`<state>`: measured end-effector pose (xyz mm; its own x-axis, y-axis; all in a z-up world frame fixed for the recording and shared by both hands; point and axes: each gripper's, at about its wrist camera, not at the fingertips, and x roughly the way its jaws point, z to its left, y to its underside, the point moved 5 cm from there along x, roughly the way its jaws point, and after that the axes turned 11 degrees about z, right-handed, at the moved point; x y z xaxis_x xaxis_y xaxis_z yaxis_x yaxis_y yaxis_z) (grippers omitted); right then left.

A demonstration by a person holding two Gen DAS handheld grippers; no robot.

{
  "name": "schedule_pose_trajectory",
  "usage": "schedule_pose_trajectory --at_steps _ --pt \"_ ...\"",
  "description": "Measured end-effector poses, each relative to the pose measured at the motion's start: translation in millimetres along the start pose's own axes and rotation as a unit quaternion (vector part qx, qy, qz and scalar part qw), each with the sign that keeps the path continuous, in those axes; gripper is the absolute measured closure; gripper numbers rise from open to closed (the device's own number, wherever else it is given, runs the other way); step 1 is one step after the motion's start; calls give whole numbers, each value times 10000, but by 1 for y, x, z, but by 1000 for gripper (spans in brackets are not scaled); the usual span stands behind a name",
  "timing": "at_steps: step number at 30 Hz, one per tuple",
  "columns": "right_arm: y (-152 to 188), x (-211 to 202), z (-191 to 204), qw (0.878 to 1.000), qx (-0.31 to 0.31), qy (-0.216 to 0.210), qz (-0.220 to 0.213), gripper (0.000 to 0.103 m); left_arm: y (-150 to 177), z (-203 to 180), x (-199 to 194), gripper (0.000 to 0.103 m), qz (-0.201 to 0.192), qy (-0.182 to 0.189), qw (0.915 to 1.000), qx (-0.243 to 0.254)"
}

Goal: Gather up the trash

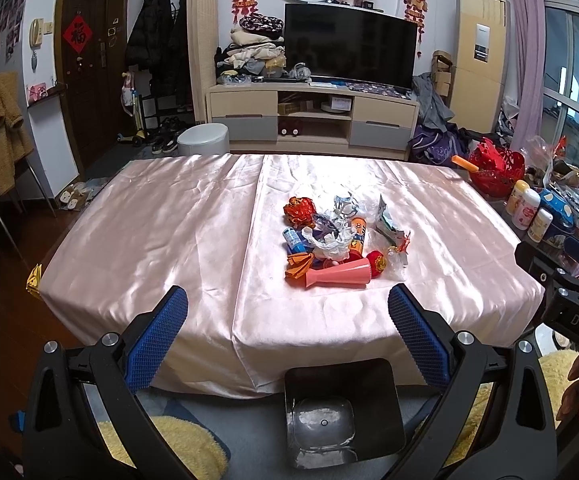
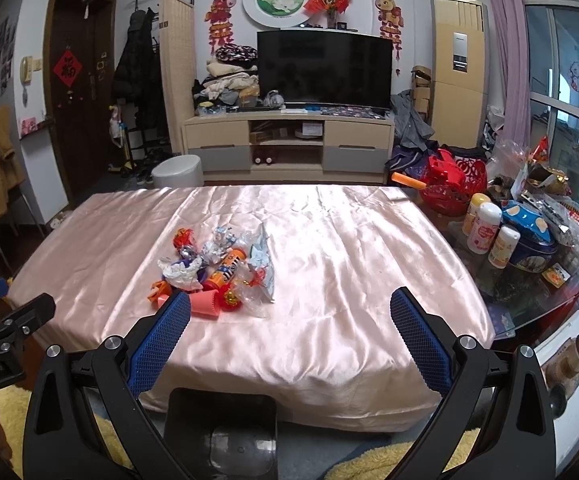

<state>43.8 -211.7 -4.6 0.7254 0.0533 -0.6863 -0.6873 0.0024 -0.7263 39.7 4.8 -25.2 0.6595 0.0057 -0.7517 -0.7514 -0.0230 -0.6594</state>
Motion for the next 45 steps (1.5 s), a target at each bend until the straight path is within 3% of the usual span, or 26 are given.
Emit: schedule_pose_trajectory --at_steps 6,13,23,24,32,36,38,40,45 --pt "-6 5 -5 9999 -53 104 -29 3 1 0 15 8 125 -28 9999 -12" --pt "4 52 -27 9977 428 -83 521 3 2 2 47 8 413 46 9991 -27" --pt "21 112 -13 9951 51 -159 977 3 7 7 109 8 966 36 9953 28" --pt "22 118 -11 9945 17 -192 1028 5 6 8 115 8 1020 49 9948 35" --pt "27 167 6 9845 -224 -836 1528 56 -5 4 154 8 1247 421 9912 133" --pt "27 182 19 9808 -433 -968 1636 64 -10 -2 172 20 1416 661 9876 158" --pt "26 186 23 9802 -451 -1007 1647 65 -10 -4 181 39 1530 764 9851 157" --pt "25 191 24 9802 -446 -1000 1652 65 -8 -8 188 46 1629 844 9829 171" --pt "22 199 25 9792 -468 -1021 1691 66 -18 -4 197 46 1644 753 9834 115"
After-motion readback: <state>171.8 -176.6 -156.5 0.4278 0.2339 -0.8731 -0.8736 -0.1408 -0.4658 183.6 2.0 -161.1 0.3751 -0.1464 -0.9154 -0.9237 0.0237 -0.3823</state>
